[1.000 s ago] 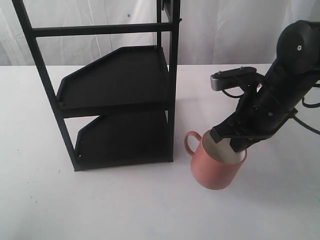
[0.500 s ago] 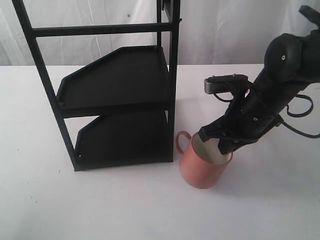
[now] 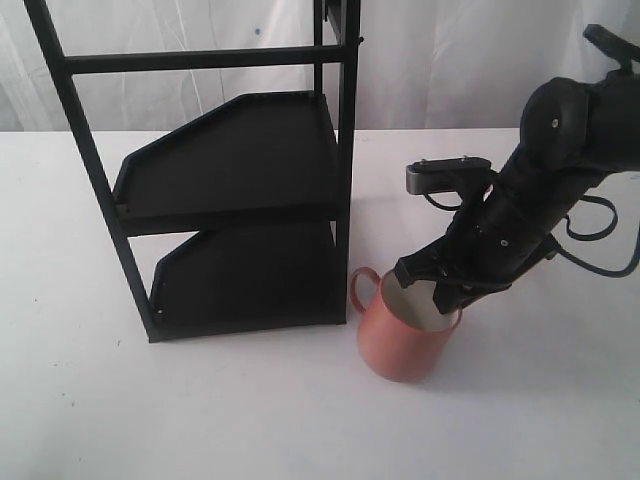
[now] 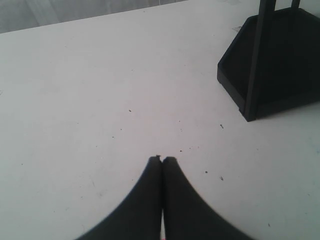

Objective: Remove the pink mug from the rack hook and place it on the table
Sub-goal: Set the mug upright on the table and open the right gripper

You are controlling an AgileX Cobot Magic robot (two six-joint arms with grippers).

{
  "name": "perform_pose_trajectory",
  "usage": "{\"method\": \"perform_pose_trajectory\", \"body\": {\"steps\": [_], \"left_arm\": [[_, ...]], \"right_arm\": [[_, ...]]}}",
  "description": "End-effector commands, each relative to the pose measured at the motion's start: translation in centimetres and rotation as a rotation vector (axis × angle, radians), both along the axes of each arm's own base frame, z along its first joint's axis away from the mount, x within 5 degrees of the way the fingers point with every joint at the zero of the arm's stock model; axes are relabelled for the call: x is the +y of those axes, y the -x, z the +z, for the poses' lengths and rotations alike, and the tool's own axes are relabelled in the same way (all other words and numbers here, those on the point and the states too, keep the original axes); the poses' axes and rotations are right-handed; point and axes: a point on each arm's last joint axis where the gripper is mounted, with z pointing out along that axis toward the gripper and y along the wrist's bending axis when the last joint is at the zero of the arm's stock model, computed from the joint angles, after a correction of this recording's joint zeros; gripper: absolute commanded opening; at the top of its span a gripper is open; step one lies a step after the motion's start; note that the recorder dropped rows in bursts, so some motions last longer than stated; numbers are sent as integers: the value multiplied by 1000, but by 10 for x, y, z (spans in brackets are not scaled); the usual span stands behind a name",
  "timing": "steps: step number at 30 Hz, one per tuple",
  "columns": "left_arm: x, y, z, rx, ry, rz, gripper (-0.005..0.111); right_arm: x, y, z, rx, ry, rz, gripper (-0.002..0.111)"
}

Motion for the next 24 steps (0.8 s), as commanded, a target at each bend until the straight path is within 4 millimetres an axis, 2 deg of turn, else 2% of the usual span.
{"method": "perform_pose_trajectory", "body": {"steps": [1,9,15,24], "left_arm": [[0,0,-1,-5,6,1,0],[0,0,-1,-5,6,1,0],[0,0,-1,-5,6,1,0],[0,0,-1,-5,6,1,0]], "right_arm": [[0,-1,-2,-2,0,0,0],[1,-2,-2,-13,-2,-2,0],[1,-1,-2,-4,0,0,18],[1,-4,-1,-25,-7,-5,18]]}}
